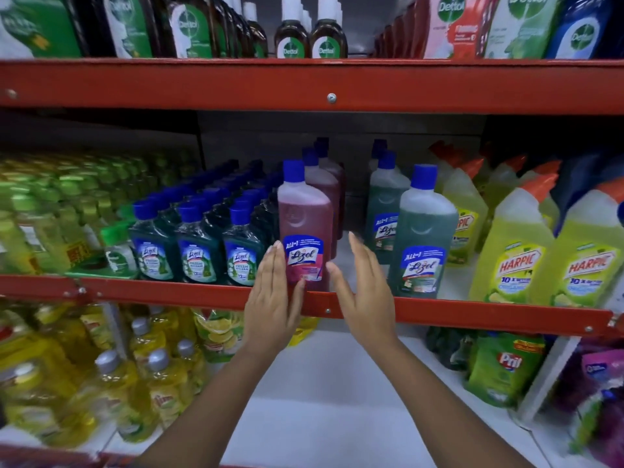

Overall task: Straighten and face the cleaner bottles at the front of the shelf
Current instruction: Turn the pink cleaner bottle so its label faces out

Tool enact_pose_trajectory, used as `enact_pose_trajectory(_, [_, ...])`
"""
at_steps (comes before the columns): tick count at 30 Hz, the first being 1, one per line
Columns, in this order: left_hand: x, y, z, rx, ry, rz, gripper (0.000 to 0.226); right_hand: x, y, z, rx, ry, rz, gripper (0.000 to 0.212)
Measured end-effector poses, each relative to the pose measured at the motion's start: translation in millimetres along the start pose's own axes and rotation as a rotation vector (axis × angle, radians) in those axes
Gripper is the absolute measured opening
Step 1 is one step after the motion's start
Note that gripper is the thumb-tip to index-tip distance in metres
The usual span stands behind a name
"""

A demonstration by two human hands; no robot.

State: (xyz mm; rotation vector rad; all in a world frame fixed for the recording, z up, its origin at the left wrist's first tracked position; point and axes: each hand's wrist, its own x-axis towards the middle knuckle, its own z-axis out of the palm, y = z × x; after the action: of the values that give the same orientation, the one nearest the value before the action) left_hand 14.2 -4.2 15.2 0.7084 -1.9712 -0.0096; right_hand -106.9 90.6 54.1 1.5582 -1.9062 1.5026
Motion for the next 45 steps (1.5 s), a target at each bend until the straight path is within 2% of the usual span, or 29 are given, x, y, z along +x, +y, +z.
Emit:
enact_pose_trajectory(3, [11,2,-7,-0.174,0.006,-0.078,0.061,20,-4,13,0.207,-0.093,0.175,0.055])
enact_pose_trajectory(6, [15,-2,-7,-0.28,-0.005,-0.163,0.059,28,-3,28,0.347,-0.152,0.253,0.046])
enact_pose_trajectory(17, [24,-6,5,-0.469,0.026,-0.288,0.045,29,4,31,0.351,-0.081,0.302,0.053])
enact_pose_trajectory(33, [28,-3,6,-0.455,0.008,-0.309,0.046,30,1,30,0.346,-0.054,0.335,0.056])
enact_pose_trajectory(45, [26,1,4,-0.51,-0.005,-0.333,0.048,29,6,29,0.383,-0.104,0.311,0.058])
